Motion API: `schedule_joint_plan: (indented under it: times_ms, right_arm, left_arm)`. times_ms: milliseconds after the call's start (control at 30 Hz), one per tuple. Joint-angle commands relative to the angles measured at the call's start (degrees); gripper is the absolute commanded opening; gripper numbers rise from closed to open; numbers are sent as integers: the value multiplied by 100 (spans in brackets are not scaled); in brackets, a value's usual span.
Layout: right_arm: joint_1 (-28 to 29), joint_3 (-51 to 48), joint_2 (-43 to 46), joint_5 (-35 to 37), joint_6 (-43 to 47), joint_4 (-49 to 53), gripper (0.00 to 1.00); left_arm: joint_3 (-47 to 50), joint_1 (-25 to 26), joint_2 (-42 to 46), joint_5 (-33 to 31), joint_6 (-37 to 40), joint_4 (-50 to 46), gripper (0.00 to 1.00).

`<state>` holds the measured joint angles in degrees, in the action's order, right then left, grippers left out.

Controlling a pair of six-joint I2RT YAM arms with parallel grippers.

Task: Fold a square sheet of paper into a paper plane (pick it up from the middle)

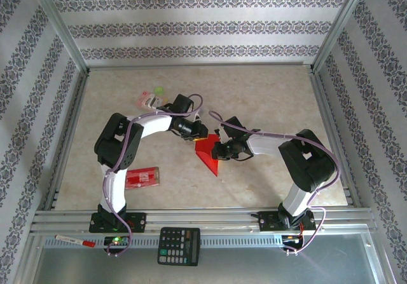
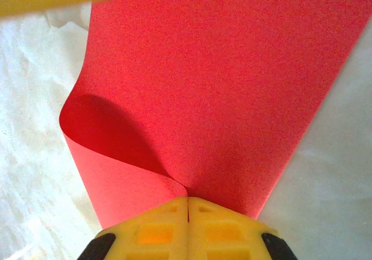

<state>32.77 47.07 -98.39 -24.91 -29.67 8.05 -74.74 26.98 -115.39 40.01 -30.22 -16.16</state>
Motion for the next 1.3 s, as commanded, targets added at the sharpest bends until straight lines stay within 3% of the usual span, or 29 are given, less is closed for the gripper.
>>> schedule_joint_plan:
  times_ms: [0, 200, 433, 700, 1267]
  right_arm:
    - [17, -262, -154, 363, -132, 380, 1]
    - [14, -260, -181, 368, -249, 311, 1]
    - [1, -294, -198, 416, -285, 316, 1]
    - [1, -332, -199, 452, -332, 285, 1]
    - [-11, -370, -154, 452, -298, 292, 0]
  left_arm:
    - [224, -47, 759, -403, -59, -172, 23]
    - [2013, 132, 2089, -178, -1140, 1204, 5]
    - [3265, 997, 2634, 31, -2183, 2678, 0]
    - [3370, 1561, 2117, 14, -2494, 3393, 0]
    - [3245, 1845, 1277, -17, -2638, 3820, 0]
